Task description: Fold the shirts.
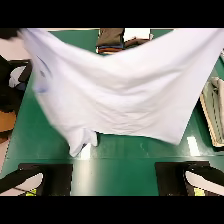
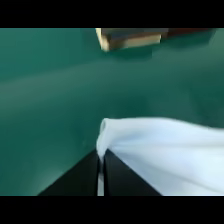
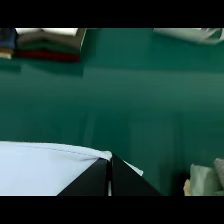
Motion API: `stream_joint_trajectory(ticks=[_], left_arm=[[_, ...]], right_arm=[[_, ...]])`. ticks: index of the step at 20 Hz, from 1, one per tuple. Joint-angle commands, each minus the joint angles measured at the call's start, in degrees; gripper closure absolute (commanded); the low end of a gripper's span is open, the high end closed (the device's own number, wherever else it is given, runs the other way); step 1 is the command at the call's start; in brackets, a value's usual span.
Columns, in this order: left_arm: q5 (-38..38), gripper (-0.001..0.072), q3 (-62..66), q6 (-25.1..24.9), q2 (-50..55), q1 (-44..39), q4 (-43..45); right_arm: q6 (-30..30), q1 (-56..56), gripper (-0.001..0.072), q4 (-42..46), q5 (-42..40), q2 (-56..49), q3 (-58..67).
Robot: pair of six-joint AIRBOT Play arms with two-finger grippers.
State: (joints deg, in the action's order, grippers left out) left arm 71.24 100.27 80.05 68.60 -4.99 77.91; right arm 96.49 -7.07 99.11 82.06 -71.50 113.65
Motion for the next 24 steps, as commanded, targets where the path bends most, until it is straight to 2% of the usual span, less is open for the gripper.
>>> stream_joint_trajectory(ticks=[1, 5, 6, 7, 8, 9, 12, 14, 18, 20, 24], left_arm=[[-2.80, 0.0680, -8.04, -0.02, 10.99, 0.04, -0.13], [-5.18, 0.0678, -9.40, -0.13, 20.72, 0.04, 0.15], [-4.94, 0.0593, -9.40, -0.13, 21.55, 0.04, 0.24], [-4.81, 0.0270, -9.38, 0.02, 21.68, 0.04, 0.39], [-4.09, 0.0145, -9.03, 0.33, 21.66, 0.09, 0.70], [-2.05, 0.0179, -8.26, 0.76, 21.62, 0.28, 2.05], [6.01, 0.0179, -7.63, 2.64, 19.63, 2.95, 2.49], [7.63, 0.0180, -12.92, 3.08, 16.02, 4.94, 2.49], [4.07, 0.0179, -32.24, 3.72, 8.24, 4.13, 2.47], [1.33, 0.0179, -39.50, 3.96, 7.69, 2.47, 1.88], [-6.12, 0.0178, -46.77, 4.74, 7.74, -1.40, 0.55]], right_arm=[[-0.61, 0.00, 0.0697, -2.62, -1.60, -10.95, -6.34], [-0.59, 0.00, 0.0696, -5.88, -6.78, -19.65, -8.39], [-0.61, 0.00, 0.0692, -6.69, -6.54, -20.96, -7.48], [-0.61, 0.00, 0.0591, -6.64, -6.08, -22.03, -5.95], [-0.68, 0.00, 0.0374, -6.64, -5.95, -22.40, -4.50], [-0.98, 0.02, 0.0320, -6.54, -5.55, -22.25, -2.97], [-2.84, 0.90, 0.0322, -6.60, -0.96, -19.34, -1.92], [-3.19, 1.95, 0.0322, -6.58, 0.72, -14.67, -7.74], [-3.10, 4.61, 0.0324, -6.58, -0.37, -3.50, -26.62], [-2.97, 5.14, 0.0325, -6.67, -2.25, 0.79, -34.80], [-2.86, 5.14, 0.0325, -8.28, -4.68, 6.12, -44.44]])
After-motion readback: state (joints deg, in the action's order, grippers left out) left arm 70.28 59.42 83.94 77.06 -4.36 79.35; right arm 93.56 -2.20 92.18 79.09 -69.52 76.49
